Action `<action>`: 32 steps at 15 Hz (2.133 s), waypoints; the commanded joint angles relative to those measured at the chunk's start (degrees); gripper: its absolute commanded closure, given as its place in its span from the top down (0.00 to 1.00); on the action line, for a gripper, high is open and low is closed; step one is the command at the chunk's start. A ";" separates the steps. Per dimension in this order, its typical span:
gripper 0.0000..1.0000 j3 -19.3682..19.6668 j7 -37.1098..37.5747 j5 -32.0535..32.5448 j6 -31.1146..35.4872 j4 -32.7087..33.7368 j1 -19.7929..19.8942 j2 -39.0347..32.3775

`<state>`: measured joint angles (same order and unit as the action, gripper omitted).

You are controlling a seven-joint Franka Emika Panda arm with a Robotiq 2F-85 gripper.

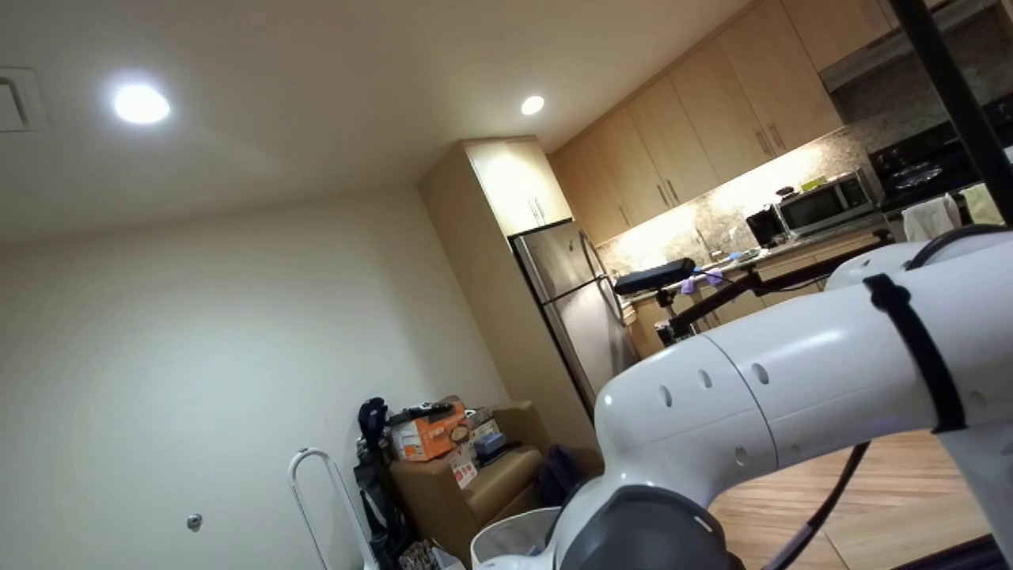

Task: Move the white pair of shorts from the couch to the laundry bag

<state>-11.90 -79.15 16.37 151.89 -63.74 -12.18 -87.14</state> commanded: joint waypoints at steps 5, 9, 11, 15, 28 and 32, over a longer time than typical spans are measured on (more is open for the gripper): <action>1.00 -1.00 -24.55 -12.34 0.78 -2.27 0.54 0.15; 0.74 2.00 -28.01 -16.40 0.55 -2.07 -1.51 0.16; 0.60 2.51 -27.67 -18.75 -0.46 -2.36 -1.58 0.17; 0.34 2.72 -26.91 -24.26 -1.84 -3.20 -0.88 0.20; 0.08 3.69 -10.23 -22.22 -9.34 6.52 2.23 1.07; 0.07 7.11 -9.51 -24.81 -7.27 6.02 0.49 3.66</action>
<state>-4.74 -88.59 -8.44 144.62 -57.68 -11.71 -83.42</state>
